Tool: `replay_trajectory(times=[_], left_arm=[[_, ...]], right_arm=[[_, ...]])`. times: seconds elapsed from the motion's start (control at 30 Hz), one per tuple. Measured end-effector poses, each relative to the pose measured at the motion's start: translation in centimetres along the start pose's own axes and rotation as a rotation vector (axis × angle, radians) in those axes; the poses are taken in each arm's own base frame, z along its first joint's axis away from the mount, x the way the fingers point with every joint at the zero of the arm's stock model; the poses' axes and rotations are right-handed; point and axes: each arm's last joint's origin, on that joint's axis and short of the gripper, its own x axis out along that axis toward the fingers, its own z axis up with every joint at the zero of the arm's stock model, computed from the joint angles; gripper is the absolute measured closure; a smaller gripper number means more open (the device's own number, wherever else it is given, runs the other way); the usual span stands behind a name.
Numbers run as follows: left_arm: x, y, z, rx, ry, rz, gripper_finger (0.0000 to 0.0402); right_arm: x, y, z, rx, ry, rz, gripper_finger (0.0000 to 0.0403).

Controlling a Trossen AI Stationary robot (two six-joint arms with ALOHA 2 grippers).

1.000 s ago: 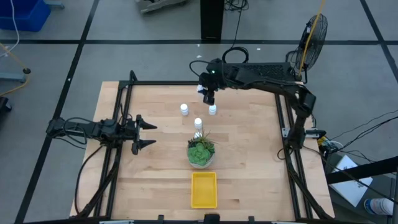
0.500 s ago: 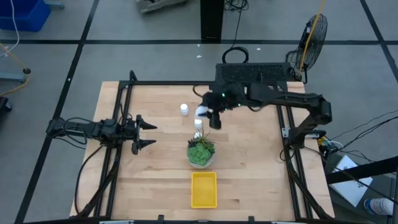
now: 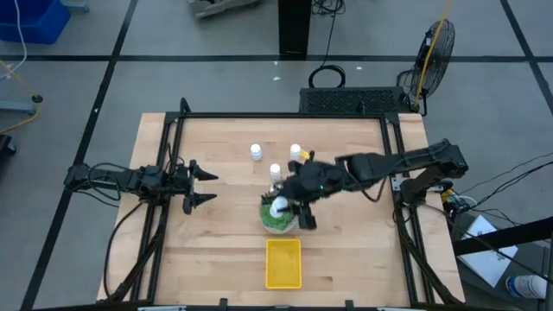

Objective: Pick and place pill bottles into a basket
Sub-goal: Put the white pill bottle into the yellow bin

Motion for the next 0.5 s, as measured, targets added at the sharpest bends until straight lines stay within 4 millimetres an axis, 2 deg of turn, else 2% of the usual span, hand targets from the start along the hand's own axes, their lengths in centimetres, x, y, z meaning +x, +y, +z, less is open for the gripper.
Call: replay_trajectory(times=[0.27, 0.5], left_arm=[[0.0, 0.0, 0.0, -0.034, -0.001, 0.002, 0.0062], [0.0, 0.0, 0.0, -0.075, -0.002, 0.007, 0.0062]], right_arm=[[1.5, 4.3, -1.7, 0.01, -0.028, 0.11, 0.0242], [3.0, 6.4, -4.3, 0.018, -0.025, 0.123, 0.0245]])
